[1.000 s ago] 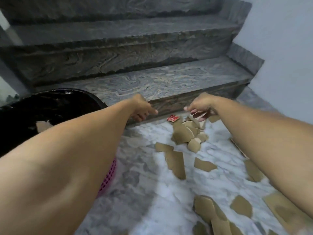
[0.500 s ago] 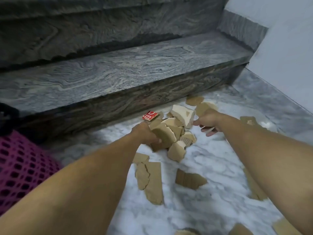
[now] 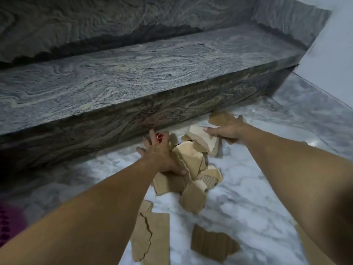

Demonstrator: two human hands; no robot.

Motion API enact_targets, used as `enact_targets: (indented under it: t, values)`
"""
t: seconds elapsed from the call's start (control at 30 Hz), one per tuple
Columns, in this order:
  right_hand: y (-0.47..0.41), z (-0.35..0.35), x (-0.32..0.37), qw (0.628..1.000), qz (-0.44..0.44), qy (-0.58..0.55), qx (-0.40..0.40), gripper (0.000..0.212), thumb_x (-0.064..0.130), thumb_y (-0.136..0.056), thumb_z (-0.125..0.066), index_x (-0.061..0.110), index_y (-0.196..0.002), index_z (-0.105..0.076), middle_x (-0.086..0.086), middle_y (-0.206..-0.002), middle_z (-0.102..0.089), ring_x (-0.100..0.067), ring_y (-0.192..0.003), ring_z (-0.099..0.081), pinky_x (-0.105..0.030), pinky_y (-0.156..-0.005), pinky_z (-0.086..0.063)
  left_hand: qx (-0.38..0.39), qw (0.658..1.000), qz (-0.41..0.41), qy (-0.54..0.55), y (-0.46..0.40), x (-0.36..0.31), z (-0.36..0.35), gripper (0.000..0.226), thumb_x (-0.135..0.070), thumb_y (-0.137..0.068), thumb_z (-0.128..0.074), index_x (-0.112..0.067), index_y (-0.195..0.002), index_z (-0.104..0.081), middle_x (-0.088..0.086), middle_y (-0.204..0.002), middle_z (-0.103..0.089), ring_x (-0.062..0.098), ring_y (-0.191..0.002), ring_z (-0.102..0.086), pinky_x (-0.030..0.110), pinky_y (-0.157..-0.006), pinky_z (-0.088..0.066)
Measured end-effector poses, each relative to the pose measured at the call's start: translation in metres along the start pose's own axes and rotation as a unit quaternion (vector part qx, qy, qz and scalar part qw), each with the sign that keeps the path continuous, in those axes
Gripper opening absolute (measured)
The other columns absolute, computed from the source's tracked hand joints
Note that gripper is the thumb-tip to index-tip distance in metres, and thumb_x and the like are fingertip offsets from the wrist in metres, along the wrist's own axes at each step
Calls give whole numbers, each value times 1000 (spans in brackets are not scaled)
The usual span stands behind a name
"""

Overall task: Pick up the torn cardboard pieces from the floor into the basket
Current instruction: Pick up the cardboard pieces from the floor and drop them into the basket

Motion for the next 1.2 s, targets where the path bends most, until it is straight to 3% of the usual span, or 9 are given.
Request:
enact_targets:
  t: [0.1, 0.27, 0.47, 0.6, 0.77, 0.9, 1.0, 1.13, 1.2]
  values:
    - [-5, -8, 12, 996, 22, 74, 35, 117, 92, -65, -42, 25, -156, -10, -9, -163, 6, -34, -150, 6, -55, -119, -7, 12, 1000, -12, -3, -8, 1, -3, 130, -64, -44, -85, -38, -148, -11, 3, -161, 9, 38, -146, 2, 62, -113, -13]
    - [-16, -24, 16, 991, 72, 112, 12, 125, 98, -52, -42, 31, -155, -13, -9, -164, -4, -31, -150, -2, -57, -117, -10, -22, 999, -37, -30, -4, -7, 0, 114, -61, -44, -86, -29, -138, -30, 2, -145, -27, 31, -135, -22, 50, -105, -29]
    - [1, -39, 16, 987, 152, 56, -11, 94, 74, -66, -66, 25, -142, -41, -4, -150, -36, -29, -134, -37, -43, -108, -36, -9, 998, -63, -2, 8, 0, 2, 115, -42, -45, -93, -23, -138, -29, 4, -137, -35, 29, -130, -32, 45, -98, -44]
    - [24, -52, 16, 983, 172, 68, -2, 86, 65, -74, -65, 19, -142, -41, -4, -148, -37, -30, -133, -36, -42, -105, -37, 9, 998, -62, 16, 20, 19, -6, 92, -40, -45, -93, -23, -124, -48, 1, -120, -55, 24, -111, -54, 34, -79, -48]
    - [56, -77, 13, 978, 199, 69, 10, 83, 69, -74, -57, 23, -140, -41, 0, -150, -36, -28, -134, -34, -42, -105, -36, 24, 996, -45, 74, 38, 43, -14, 66, -35, -47, -93, -22, -99, -54, 2, -108, -62, 24, -97, -58, 32, -72, -48]
    - [90, -90, 10, 963, 257, 72, 36, 71, 55, -66, -77, 26, -125, -50, 6, -136, -44, -22, -126, -40, -39, -102, -41, 75, 993, -36, 89, 58, 59, -19, 77, -29, -52, -93, -11, -118, -58, 4, -118, -59, 27, -108, -58, 31, -80, -48]
    - [113, -96, 13, 958, 276, 65, 40, 75, 48, -57, -86, 30, -120, -49, 7, -129, -43, -21, -119, -43, -39, -99, -44, 94, 990, -29, 100, 73, 71, -21, 59, -24, -55, -92, -7, -103, -62, 3, -100, -57, 25, -93, -58, 28, -70, -43]
    - [133, -102, 24, 953, 273, 113, 66, 112, 48, -53, -89, 41, -146, -26, 5, -145, -28, -24, -129, -31, -43, -105, -39, 84, 988, -16, 128, 83, 80, -21, 51, -20, -55, -92, -1, -96, -68, 8, -100, -68, 25, -91, -64, 33, -72, -50]
    - [141, -106, 30, 949, 265, 149, 79, 106, 49, -51, -90, 43, -140, -34, 3, -140, -27, -24, -124, -28, -43, -101, -41, 76, 989, -13, 129, 87, 84, -19, 45, -21, -57, -91, -1, -90, -68, 12, -96, -68, 28, -91, -65, 33, -70, -50]
Point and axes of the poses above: each hand's wrist, its own y-axis away from the middle knuckle, its own z-axis out of the back of the hand, x = y × z, the point moved 2 cm from there along -y, towards the middle knuckle
